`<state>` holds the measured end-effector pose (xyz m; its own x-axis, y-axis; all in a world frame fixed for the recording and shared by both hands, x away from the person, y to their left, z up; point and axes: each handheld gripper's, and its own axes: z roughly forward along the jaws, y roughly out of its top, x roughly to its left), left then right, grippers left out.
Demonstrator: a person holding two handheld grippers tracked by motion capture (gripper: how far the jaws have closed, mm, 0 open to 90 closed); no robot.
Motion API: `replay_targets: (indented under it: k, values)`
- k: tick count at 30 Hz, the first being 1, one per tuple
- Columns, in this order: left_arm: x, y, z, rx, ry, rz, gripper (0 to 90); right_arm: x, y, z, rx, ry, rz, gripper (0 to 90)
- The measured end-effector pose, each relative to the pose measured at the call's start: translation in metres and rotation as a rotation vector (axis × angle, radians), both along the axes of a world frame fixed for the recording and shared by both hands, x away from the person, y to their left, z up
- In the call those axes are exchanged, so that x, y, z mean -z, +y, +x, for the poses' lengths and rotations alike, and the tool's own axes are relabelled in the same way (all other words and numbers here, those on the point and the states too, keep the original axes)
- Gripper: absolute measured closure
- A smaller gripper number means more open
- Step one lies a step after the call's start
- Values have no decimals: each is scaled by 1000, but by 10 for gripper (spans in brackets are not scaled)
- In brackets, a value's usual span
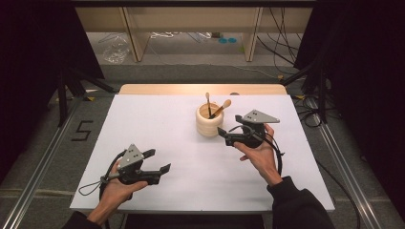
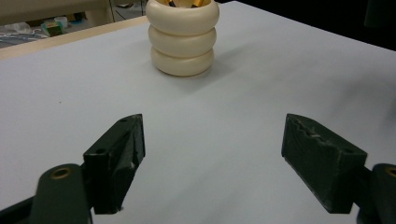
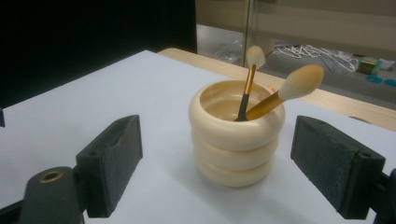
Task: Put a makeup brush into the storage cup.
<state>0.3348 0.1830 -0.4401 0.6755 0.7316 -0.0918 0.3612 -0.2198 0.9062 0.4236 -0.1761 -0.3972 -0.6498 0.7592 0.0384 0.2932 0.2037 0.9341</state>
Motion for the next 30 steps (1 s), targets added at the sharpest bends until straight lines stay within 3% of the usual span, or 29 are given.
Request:
replay_targets:
  k: [12,19,21,23,26,27,30]
  values:
    - [0,0,0,-4,-2,-1,216,3,-2,-17,-13,-7,6,177]
    - [-1,0,0,-5,-2,-5,215,10,-7,-29,-11,13,12,175]
    - [-1,0,0,-4,-3,-4,216,11,-9,-34,-12,52,27,175]
    - [-1,1,0,-5,-2,-4,215,12,-11,-37,-15,64,27,174]
    - [-1,1,0,-5,-2,-3,215,15,-15,-42,-3,49,34,174]
    - [-1,1,0,-6,-2,-3,216,16,-16,-45,-10,68,49,174]
    - [-1,0,0,-5,-3,-4,216,18,-21,-51,6,72,37,173]
